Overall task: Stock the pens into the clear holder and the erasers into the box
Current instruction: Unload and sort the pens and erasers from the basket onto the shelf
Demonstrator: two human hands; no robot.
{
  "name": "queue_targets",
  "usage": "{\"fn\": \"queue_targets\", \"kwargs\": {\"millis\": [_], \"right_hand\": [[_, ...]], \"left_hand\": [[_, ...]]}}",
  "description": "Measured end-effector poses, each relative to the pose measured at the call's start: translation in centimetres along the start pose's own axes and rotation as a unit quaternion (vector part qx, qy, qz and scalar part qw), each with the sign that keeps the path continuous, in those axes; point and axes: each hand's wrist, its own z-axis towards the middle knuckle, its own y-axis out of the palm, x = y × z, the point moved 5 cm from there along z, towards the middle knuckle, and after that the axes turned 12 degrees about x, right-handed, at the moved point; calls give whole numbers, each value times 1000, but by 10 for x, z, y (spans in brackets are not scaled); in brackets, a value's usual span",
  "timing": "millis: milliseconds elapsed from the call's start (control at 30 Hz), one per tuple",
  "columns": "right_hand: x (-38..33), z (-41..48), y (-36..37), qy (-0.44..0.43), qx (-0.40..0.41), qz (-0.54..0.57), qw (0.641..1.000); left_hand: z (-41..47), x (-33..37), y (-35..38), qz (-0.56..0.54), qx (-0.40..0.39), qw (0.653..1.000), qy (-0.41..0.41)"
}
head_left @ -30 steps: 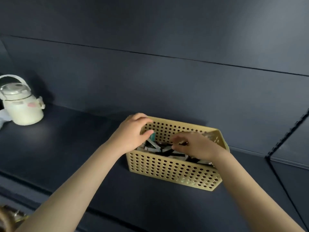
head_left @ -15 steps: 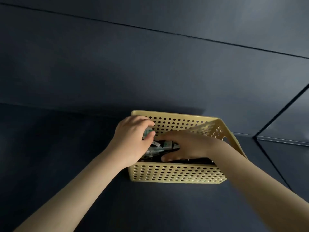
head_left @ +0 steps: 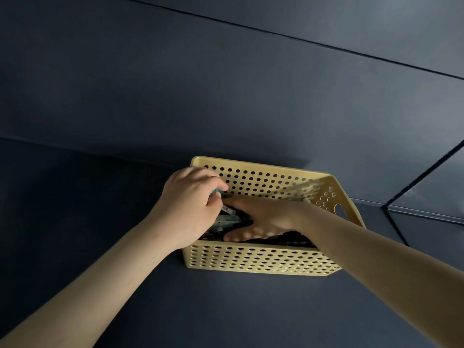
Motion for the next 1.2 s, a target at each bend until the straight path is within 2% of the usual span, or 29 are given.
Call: {"fn": "queue_targets", "kwargs": {"millis": [567,767,1200], "right_hand": [[2,3,5,17,-4,-30,999],[-3,1,4,6,6,57,998],[-6,1,5,-13,-6,52,999]], "left_hand": [[0,-3,4,25,-1,1000,-13],[1,-4,5,34,1,999,-10],[2,-2,5,33,-2,999,-11]]}}
